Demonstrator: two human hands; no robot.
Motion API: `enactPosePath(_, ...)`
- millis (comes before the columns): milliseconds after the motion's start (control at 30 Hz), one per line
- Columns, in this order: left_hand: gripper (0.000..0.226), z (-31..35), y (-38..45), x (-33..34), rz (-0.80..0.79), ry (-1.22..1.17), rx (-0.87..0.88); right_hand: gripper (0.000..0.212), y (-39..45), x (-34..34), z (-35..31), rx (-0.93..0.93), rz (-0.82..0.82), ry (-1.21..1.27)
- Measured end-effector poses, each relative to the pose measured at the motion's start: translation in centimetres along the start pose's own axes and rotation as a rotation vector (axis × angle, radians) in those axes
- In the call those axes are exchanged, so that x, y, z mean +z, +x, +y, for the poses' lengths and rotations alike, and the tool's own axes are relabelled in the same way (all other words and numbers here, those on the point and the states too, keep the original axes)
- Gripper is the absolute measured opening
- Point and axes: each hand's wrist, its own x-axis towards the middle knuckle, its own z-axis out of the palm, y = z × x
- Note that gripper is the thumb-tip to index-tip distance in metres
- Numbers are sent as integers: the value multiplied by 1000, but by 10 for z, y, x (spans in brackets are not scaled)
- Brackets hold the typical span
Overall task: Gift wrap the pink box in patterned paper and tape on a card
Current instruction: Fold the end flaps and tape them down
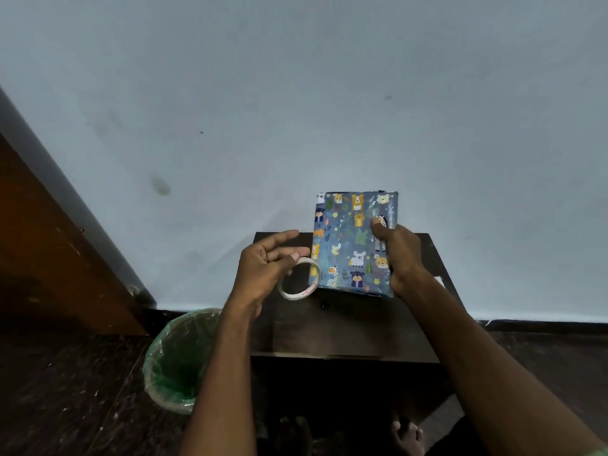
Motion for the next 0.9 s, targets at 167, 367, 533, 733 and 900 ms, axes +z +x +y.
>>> enactPosePath(167, 40, 2, 1, 8, -56, -19, 33, 27, 3, -9, 1, 124, 24, 63)
enactPosePath(367, 42, 7, 0, 20, -115, -101, 58, 21, -3, -3, 23, 283, -52, -111)
enactPosePath(533, 39, 4, 0, 33, -97, -106, 53, 39, 0, -2, 40, 5, 20, -789)
enactPosePath(733, 38, 4, 6, 42, -71, -103, 63, 49, -20, 1, 21, -466, -102, -789)
enactPosePath(900, 38, 9, 6, 50, -43, -114, 63, 37, -33, 3, 8, -272, -604, -485)
